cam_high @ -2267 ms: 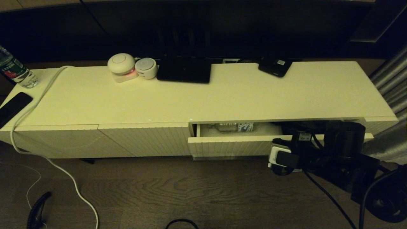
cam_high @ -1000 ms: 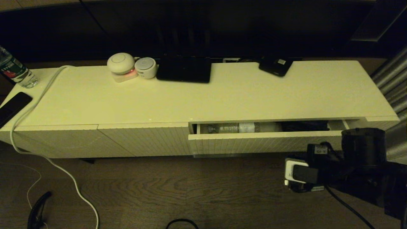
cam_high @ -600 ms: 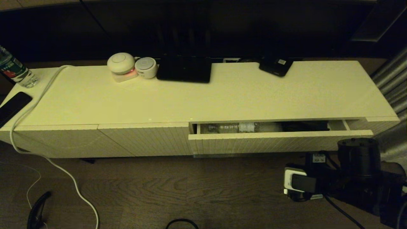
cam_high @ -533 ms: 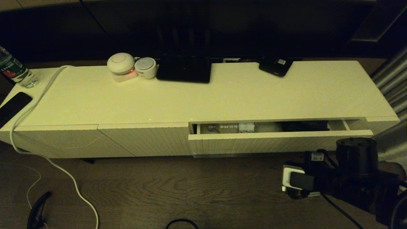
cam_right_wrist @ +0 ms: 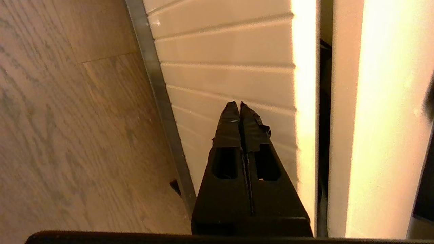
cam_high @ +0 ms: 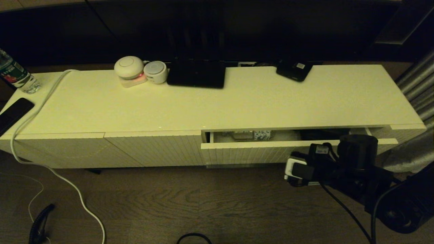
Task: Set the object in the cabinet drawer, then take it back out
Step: Close the drawer
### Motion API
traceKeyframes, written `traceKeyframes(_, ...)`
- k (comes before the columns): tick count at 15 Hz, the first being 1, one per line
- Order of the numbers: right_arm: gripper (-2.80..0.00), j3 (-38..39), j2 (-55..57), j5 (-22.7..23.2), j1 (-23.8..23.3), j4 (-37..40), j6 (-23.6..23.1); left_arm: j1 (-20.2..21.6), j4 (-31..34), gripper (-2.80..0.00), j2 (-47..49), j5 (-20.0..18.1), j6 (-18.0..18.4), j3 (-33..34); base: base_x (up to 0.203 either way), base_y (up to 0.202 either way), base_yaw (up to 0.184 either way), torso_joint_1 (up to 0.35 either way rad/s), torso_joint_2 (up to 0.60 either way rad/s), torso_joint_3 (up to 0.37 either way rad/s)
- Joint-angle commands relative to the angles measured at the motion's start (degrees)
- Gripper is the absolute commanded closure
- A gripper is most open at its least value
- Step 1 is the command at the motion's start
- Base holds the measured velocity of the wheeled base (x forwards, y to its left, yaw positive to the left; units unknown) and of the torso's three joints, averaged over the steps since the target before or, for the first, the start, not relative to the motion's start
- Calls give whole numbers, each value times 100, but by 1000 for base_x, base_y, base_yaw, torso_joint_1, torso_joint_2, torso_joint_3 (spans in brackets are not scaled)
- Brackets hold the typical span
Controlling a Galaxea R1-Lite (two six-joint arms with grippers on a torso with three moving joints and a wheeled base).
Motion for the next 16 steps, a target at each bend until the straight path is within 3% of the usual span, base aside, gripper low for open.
traceKeyframes(1,0,-202,319,-10,-73,-50,-42,0,-2,0,-3,4,-3,3,0,0,0,0,0,0)
traceKeyframes(9,0,-1044,802,-16,-129,-130,-34,0,-2,0,-2,4,-3,9,0,0,0,0,0,0)
traceKeyframes(16,0,-1339,944,-144,-147,-199,-25,0,-2,0,-2,4,-3,7,0,0,0,0,0,0)
